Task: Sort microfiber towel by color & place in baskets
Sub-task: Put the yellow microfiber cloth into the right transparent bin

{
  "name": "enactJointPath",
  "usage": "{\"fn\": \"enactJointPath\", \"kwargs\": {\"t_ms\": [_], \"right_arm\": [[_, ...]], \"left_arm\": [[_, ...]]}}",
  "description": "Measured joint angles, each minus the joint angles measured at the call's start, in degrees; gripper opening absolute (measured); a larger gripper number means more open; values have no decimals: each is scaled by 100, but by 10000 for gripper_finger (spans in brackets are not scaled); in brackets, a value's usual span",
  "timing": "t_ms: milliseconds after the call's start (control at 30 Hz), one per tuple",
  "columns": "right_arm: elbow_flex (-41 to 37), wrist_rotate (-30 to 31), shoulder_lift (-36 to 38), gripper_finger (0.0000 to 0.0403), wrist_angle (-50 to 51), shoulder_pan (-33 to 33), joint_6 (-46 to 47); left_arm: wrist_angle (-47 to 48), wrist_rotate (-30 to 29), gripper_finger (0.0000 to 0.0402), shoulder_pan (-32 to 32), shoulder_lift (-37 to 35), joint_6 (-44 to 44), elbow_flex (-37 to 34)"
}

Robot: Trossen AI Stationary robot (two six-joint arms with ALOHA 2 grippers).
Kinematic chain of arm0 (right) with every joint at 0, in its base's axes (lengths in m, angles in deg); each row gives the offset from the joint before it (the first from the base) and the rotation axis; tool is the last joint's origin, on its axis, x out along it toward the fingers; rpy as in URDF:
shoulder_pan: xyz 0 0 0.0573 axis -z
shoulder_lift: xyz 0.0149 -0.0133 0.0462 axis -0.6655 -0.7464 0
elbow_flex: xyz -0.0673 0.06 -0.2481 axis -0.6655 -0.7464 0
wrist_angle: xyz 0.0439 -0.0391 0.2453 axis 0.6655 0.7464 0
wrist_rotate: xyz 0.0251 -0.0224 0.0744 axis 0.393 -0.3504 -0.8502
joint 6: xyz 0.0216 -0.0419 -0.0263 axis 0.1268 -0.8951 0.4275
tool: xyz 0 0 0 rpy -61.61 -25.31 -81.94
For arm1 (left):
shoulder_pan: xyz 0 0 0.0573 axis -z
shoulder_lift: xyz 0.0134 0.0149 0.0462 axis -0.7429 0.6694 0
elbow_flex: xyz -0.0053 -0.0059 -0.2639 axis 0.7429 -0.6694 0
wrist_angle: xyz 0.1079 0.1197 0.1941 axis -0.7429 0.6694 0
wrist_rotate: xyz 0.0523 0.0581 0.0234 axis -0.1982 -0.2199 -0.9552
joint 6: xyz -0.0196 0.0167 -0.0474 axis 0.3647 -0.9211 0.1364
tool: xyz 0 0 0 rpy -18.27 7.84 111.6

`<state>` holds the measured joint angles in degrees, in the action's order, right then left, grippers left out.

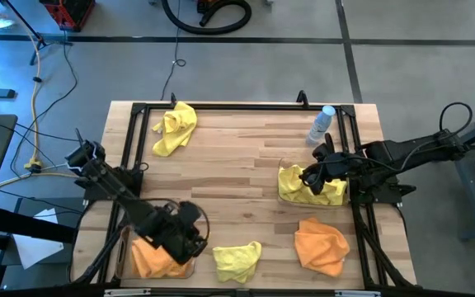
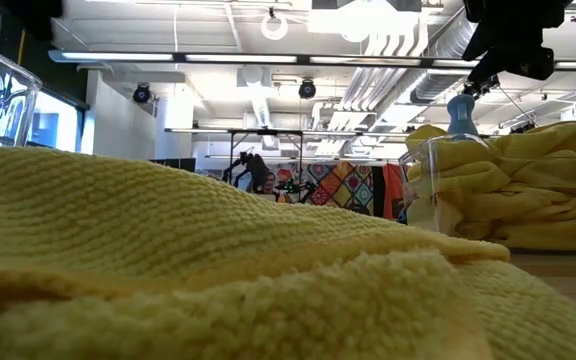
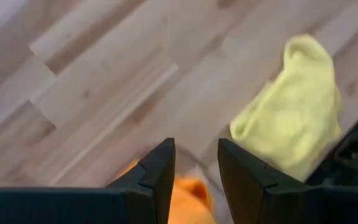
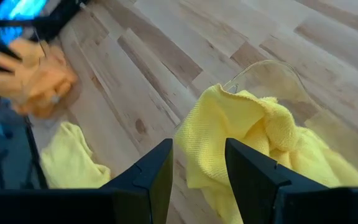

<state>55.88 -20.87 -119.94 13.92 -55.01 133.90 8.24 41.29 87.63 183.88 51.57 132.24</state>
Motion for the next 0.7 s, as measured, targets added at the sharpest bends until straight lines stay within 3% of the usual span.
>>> {"fn": "enactJointPath", "kwargs": {"t_ms": [233,467,700], "right_arm": [[0,-138,0,142,31,2,-639],[0,167,-1,142,29,2,-663],[0,819,-2,142,29,6,-775]], "left_arm": [[133,33,106,-940,-9,-559,0],[166,229,88,-2298,-340,-2762,-2],[405,209,67,-4144,-831,-5080,-4]]}}
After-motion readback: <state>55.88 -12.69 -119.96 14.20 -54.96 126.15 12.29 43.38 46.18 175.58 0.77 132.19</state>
